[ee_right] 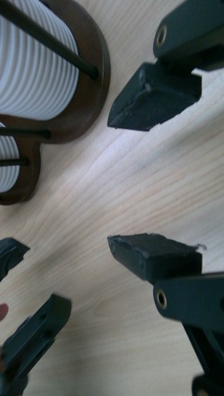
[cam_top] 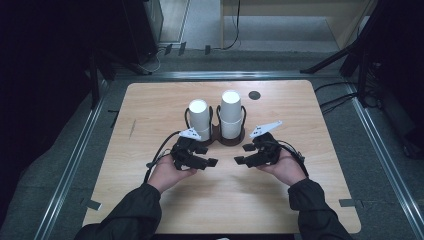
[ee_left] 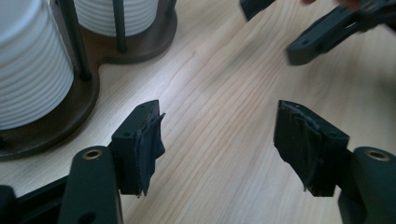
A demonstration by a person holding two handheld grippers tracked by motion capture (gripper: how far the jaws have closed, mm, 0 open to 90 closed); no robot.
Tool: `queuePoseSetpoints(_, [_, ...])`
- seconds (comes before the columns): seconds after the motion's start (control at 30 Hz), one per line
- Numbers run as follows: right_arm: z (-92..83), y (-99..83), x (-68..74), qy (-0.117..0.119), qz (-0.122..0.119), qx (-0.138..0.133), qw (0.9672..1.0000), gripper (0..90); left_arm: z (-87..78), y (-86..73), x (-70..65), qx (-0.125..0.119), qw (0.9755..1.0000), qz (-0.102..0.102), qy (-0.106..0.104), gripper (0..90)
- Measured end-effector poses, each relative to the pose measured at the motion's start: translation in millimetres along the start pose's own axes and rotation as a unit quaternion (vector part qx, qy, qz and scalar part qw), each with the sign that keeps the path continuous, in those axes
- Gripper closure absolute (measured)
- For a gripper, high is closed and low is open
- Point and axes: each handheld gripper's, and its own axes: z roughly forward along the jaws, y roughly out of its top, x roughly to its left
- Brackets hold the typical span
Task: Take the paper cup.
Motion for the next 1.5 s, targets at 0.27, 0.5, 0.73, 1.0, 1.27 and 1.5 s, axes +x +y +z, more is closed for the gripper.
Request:
queuePoseSetpoints(0.27, [-3.8, -1.1, -2.0, 0.000, -0.010, -0.009, 0.9999, 40.3, -2.9, 0.2, -1.5, -0.007, 0.9999, 0.010, 0.008, 36.1])
queuePoseSetpoints(0.5, [-7.5, -0.4, -4.0, -0.006, -0.007, -0.008, 0.9999, 41.9, -1.8, 0.5, -3.2, -0.003, 0.9998, 0.017, 0.009, 41.2])
queuePoseSetpoints(0.73, [-8.3, 0.7, -6.2, 0.001, -0.002, -0.010, 0.9999, 41.6, -0.8, 0.4, -3.2, 0.001, 0.9998, 0.018, 0.009, 42.1])
queuePoseSetpoints(1.0, [-9.0, 0.1, -7.9, 0.004, -0.008, -0.007, 0.9999, 41.2, 1.4, -0.2, -3.7, 0.011, 0.9999, 0.012, 0.005, 44.4])
queuePoseSetpoints(1.27, [-9.3, 0.9, -10.1, 0.006, -0.010, -0.004, 0.9999, 41.0, 2.1, -0.8, -4.3, 0.012, 0.9997, 0.018, 0.007, 44.9])
queuePoseSetpoints(1.5, [-11.0, -0.3, -8.4, 0.005, -0.013, 0.003, 0.9999, 39.7, 5.6, 0.1, -0.8, 0.013, 0.9997, 0.012, 0.015, 47.3])
